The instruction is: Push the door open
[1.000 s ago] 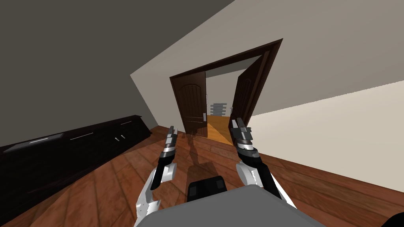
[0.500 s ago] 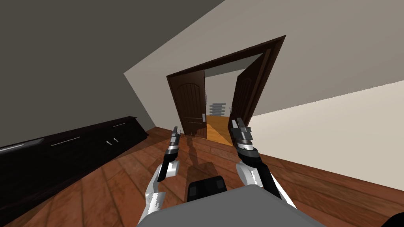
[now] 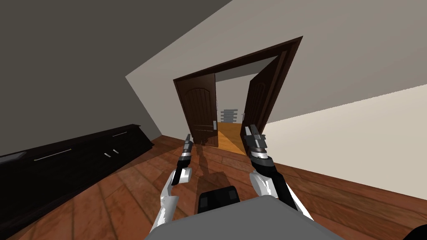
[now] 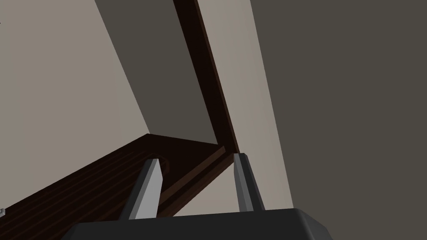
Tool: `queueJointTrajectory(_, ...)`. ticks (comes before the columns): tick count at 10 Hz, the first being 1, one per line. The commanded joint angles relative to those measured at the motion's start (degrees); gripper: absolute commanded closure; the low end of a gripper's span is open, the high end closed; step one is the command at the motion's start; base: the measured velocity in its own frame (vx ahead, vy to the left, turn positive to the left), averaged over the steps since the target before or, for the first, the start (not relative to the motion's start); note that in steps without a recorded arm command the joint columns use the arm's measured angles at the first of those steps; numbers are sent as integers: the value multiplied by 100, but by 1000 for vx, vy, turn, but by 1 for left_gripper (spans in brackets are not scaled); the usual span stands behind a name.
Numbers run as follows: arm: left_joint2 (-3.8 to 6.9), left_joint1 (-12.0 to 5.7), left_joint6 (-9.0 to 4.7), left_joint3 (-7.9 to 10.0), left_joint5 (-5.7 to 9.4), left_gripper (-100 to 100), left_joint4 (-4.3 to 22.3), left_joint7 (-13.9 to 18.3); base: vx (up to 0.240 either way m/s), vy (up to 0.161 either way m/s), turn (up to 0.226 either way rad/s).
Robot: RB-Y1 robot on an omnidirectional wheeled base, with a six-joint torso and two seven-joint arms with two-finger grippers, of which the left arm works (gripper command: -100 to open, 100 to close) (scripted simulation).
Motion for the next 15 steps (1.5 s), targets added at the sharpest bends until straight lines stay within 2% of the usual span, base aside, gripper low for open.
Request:
queueJointTrajectory(1,7,-201,15,-6,32,-100,286,11,86,-1,-68)
queueJointTrajectory(2,7,-201,15,-6,32,-100,322,11,65,0,-28)
queueJointTrajectory(4,1,-431,25,-28,70,-100,681,24,75,0,-43)
queueJointTrajectory(13,-81,-1452,68,-126,236,-100,2531,77,97,7,-63)
queueJointTrajectory(14,-81,-1452,68,-126,236,-100,2531,77,64,11,-21)
queueJointTrajectory(15,-94,-1563,72,-137,254,-100,2728,83,66,9,-38)
